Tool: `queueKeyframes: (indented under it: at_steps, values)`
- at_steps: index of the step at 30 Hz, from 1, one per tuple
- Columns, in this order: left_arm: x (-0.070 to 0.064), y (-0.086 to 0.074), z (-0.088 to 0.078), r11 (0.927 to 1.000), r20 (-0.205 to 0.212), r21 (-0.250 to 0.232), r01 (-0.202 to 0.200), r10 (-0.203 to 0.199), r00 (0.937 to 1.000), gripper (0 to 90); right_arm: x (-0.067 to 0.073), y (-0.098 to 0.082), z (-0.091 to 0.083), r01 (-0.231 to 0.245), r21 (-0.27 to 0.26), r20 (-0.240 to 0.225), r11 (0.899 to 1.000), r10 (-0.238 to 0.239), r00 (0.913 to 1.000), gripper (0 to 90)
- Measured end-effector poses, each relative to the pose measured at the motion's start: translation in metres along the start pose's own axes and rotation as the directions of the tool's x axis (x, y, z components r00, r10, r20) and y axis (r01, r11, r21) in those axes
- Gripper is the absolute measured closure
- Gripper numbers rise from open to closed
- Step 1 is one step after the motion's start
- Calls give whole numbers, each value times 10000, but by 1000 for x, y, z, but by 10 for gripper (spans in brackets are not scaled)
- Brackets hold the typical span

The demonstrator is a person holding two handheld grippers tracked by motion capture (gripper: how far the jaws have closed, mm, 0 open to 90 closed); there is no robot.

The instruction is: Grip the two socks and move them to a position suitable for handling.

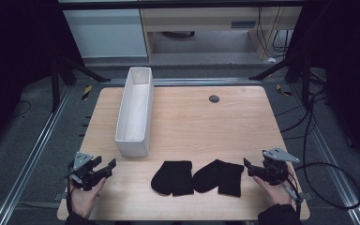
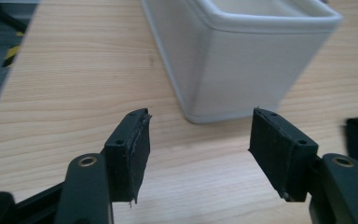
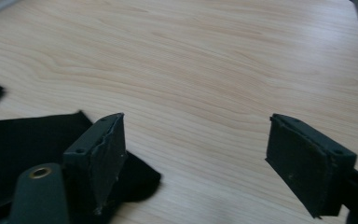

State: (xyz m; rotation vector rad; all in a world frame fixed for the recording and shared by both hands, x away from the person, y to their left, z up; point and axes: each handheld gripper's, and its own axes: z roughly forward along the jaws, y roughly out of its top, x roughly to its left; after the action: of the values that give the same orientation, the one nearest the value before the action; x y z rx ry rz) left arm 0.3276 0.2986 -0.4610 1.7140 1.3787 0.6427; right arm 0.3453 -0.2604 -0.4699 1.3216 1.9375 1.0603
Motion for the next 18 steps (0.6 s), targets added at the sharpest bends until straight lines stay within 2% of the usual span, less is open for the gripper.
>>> queueKeyframes:
  at_steps: [1,2,3,4,5,11,15,16,17,18]
  values:
    - [0,0,0,10000,0,0,0,0,10000,363,4,1,-1,25,-28,-153,10000,-25,9999,213]
    - [-7,-2,0,9998,50,23,-202,202,9998,365,7,2,-2,48,-38,-289,10000,-49,9996,221]
    - [-7,-2,0,9998,50,23,-202,202,9998,365,7,2,-2,48,-38,-289,10000,-49,9996,221]
    - [-11,-3,0,9992,35,43,-393,393,9992,367,16,3,-2,246,75,-831,9997,-239,9963,230]
    - [-16,-5,0,9985,146,130,-530,528,9985,370,20,2,-2,463,174,-1042,9988,-443,9936,249]
    - [-28,-7,2,9967,558,350,-730,710,9959,401,34,-6,-1,1017,721,-1497,9922,-900,9846,265]
    - [-43,-7,4,9948,847,457,-913,872,9926,417,39,-13,-7,1165,702,-1705,9907,-1032,9799,282]
    - [-50,-6,4,9935,1028,476,-1031,978,9899,429,42,-17,-11,1289,771,-1810,9886,-1133,9769,295]
    - [-50,-6,4,9935,1028,476,-1031,978,9899,430,43,-19,-11,1360,791,-1841,9875,-1196,9756,301]
    - [-59,-5,7,9916,1203,581,-1157,1081,9868,432,44,-21,-13,1405,821,-1929,9867,-1226,9735,308]
